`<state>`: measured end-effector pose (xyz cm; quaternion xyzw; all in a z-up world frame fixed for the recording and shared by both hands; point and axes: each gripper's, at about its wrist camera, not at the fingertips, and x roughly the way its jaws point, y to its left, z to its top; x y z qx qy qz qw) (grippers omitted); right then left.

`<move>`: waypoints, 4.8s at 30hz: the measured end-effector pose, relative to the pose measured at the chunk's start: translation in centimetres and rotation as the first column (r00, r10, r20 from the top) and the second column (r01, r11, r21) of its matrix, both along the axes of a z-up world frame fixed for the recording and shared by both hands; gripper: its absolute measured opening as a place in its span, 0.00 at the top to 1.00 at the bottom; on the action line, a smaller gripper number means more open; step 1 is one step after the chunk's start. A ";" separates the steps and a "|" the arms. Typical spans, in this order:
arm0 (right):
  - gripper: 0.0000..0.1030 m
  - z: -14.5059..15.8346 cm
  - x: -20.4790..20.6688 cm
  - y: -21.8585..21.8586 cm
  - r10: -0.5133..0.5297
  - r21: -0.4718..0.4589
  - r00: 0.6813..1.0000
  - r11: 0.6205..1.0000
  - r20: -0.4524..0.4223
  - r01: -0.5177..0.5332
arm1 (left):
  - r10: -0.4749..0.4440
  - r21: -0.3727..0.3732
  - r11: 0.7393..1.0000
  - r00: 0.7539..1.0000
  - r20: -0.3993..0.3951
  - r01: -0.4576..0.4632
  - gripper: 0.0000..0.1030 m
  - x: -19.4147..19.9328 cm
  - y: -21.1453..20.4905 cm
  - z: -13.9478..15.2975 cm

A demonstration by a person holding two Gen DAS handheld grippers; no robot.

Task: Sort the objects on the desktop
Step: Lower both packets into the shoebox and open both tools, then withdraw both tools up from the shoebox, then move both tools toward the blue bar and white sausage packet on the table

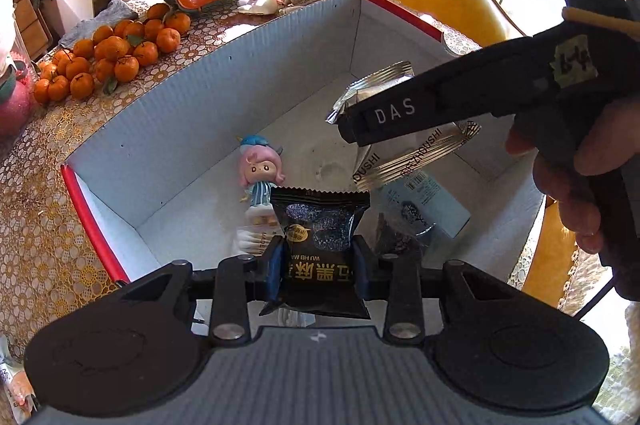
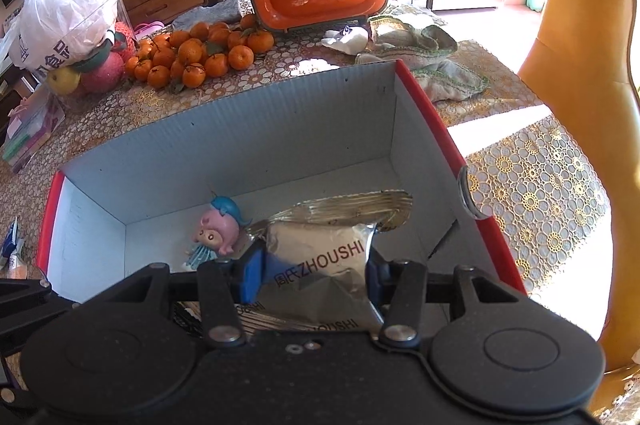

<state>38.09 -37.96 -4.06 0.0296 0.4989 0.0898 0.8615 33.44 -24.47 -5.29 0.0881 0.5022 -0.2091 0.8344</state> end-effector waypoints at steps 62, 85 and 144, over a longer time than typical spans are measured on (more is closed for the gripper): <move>0.39 0.9 0.9 0.8 0.002 -0.024 0.999 1.000 -0.038 -0.002 | 0.021 0.009 1.000 1.000 -0.021 -0.020 0.43 -1.4 0.4 1.8; 0.30 6.1 -4.5 1.0 0.030 0.001 0.999 1.000 0.027 -0.030 | 0.058 -0.024 0.998 0.997 0.042 -0.057 0.21 -7.2 2.9 5.9; 0.28 11.1 -21.8 8.8 0.085 0.197 0.952 0.969 0.296 -0.148 | 0.343 -0.260 0.923 0.911 0.229 -0.282 0.15 -23.6 16.6 9.8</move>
